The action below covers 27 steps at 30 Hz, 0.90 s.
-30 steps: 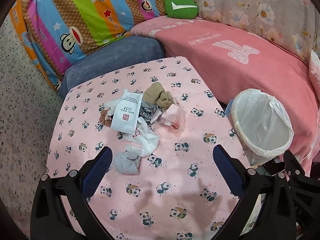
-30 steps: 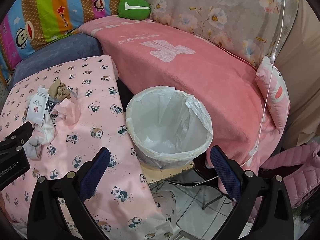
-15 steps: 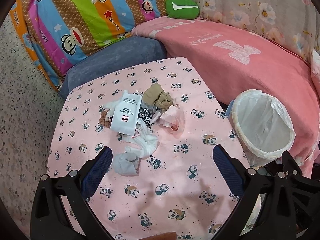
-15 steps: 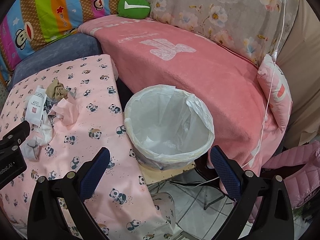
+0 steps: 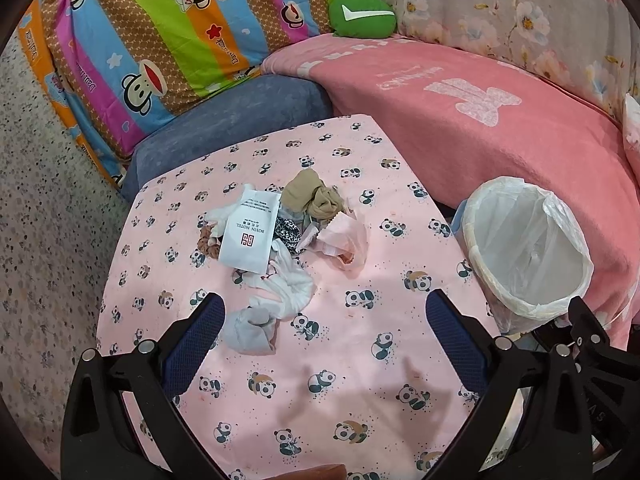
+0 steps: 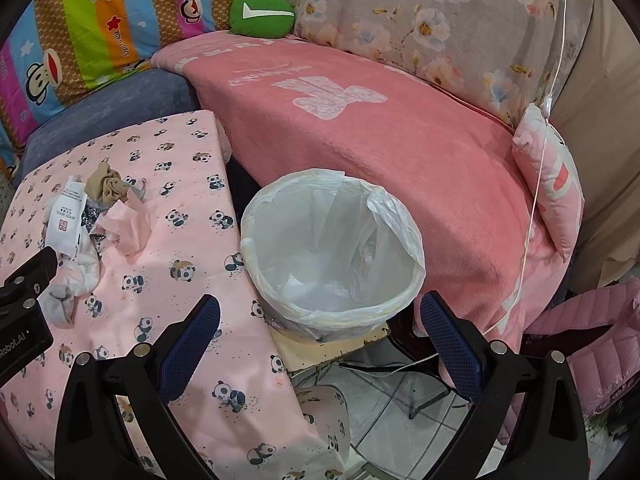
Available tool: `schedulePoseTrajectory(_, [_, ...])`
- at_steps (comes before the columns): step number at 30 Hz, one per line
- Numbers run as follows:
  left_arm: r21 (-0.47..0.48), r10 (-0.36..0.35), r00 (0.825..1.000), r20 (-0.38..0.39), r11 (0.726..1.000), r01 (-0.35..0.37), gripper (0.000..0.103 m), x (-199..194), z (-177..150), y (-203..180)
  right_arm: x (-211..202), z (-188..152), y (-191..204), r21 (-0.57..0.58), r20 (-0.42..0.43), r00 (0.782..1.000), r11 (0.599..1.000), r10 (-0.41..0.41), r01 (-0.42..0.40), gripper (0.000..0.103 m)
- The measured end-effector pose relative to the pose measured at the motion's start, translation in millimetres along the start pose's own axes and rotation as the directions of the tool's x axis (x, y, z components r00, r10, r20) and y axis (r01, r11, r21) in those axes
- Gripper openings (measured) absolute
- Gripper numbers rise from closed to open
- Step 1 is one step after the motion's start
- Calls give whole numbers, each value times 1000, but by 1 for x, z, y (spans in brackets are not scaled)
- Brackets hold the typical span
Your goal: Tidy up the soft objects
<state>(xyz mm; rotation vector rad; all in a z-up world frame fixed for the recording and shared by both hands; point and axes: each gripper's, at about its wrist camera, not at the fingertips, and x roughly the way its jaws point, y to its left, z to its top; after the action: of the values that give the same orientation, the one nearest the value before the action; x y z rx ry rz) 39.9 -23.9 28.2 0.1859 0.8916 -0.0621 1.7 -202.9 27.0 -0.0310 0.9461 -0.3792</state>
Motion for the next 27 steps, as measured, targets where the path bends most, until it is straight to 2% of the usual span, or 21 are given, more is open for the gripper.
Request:
schedulePoseTrajectory(16, [-19,-28,1000,-13,999,27,96,6,-7,1,-7,1,-6,41,34,999,999,1,-2,98])
schedulePoseTrajectory(27, [-63,-25,999,-36,998,23,96,28,-17,35,-21,-1,18,45,85,995,997,53,-57,98])
